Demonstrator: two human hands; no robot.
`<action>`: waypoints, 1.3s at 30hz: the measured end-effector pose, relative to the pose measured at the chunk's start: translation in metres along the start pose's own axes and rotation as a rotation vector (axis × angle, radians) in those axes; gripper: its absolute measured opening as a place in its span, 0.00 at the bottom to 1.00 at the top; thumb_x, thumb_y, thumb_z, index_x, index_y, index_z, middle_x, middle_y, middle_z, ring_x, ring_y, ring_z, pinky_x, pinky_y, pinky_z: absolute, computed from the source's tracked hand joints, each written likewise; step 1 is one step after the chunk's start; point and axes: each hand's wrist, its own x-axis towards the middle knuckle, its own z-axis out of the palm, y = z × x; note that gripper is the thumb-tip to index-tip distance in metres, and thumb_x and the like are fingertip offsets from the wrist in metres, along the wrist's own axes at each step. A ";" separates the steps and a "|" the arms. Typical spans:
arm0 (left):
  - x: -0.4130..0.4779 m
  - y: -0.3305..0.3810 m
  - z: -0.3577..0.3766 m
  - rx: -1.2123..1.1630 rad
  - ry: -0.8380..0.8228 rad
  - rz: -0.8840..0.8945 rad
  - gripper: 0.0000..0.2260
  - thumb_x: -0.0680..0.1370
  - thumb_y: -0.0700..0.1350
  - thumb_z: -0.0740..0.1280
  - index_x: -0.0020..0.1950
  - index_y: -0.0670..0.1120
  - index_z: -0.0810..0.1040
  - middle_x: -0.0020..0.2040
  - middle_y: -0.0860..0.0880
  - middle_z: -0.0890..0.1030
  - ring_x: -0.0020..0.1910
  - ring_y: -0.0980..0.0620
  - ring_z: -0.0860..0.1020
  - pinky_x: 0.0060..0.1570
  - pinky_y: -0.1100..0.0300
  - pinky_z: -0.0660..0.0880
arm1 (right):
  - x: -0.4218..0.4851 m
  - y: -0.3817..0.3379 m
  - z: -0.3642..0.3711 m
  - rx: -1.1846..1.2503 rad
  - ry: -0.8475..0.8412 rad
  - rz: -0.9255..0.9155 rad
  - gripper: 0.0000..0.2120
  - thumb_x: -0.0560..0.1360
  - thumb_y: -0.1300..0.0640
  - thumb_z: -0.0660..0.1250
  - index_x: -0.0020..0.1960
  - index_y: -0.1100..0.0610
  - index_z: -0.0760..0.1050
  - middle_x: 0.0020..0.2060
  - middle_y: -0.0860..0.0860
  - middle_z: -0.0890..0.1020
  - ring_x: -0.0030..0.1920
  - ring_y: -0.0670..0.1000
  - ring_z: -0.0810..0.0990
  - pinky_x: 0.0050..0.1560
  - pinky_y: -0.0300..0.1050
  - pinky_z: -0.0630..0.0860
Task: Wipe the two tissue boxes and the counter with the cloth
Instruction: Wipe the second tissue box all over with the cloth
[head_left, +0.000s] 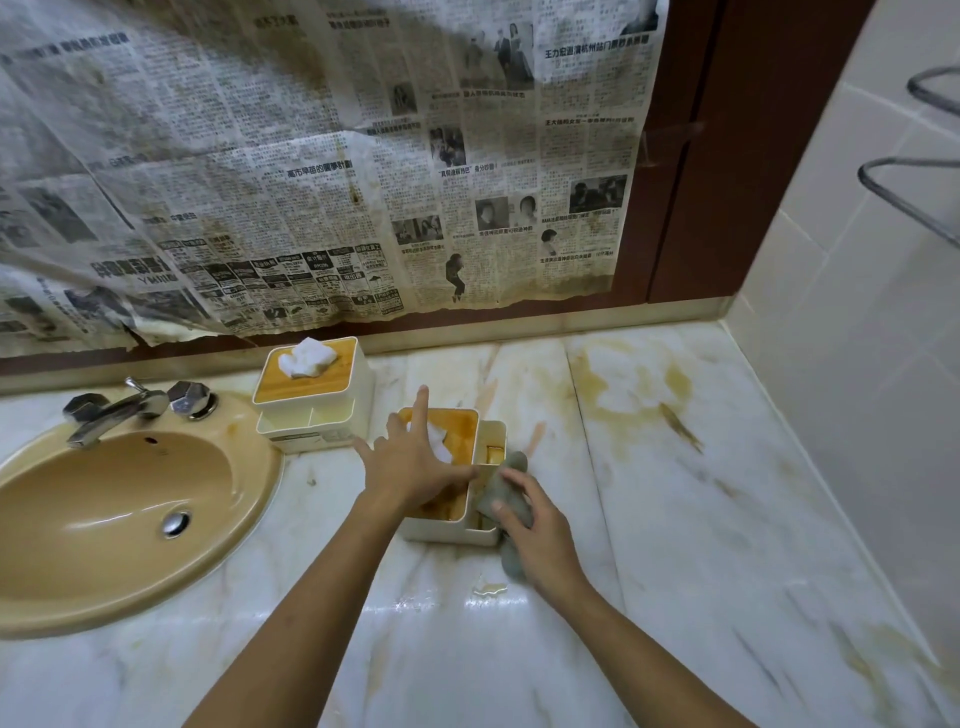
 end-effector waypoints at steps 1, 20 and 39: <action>0.002 -0.002 0.000 -0.008 0.002 0.020 0.59 0.60 0.80 0.64 0.78 0.60 0.34 0.79 0.43 0.61 0.73 0.38 0.68 0.71 0.29 0.50 | 0.001 0.000 0.000 0.013 0.002 0.004 0.21 0.78 0.53 0.70 0.69 0.42 0.72 0.65 0.35 0.75 0.66 0.35 0.72 0.58 0.25 0.69; 0.011 -0.019 -0.012 -0.061 -0.014 0.227 0.61 0.60 0.73 0.73 0.79 0.60 0.36 0.78 0.47 0.64 0.76 0.45 0.64 0.75 0.37 0.48 | -0.016 0.014 0.030 -0.065 0.149 -0.066 0.23 0.78 0.59 0.70 0.71 0.47 0.73 0.72 0.45 0.72 0.72 0.42 0.68 0.68 0.31 0.68; 0.016 -0.023 -0.009 -0.087 -0.020 0.246 0.63 0.59 0.74 0.73 0.80 0.56 0.39 0.79 0.48 0.63 0.76 0.45 0.65 0.76 0.39 0.50 | 0.005 0.005 0.037 0.017 0.230 -0.018 0.26 0.78 0.57 0.70 0.75 0.49 0.69 0.75 0.50 0.69 0.74 0.46 0.67 0.60 0.19 0.64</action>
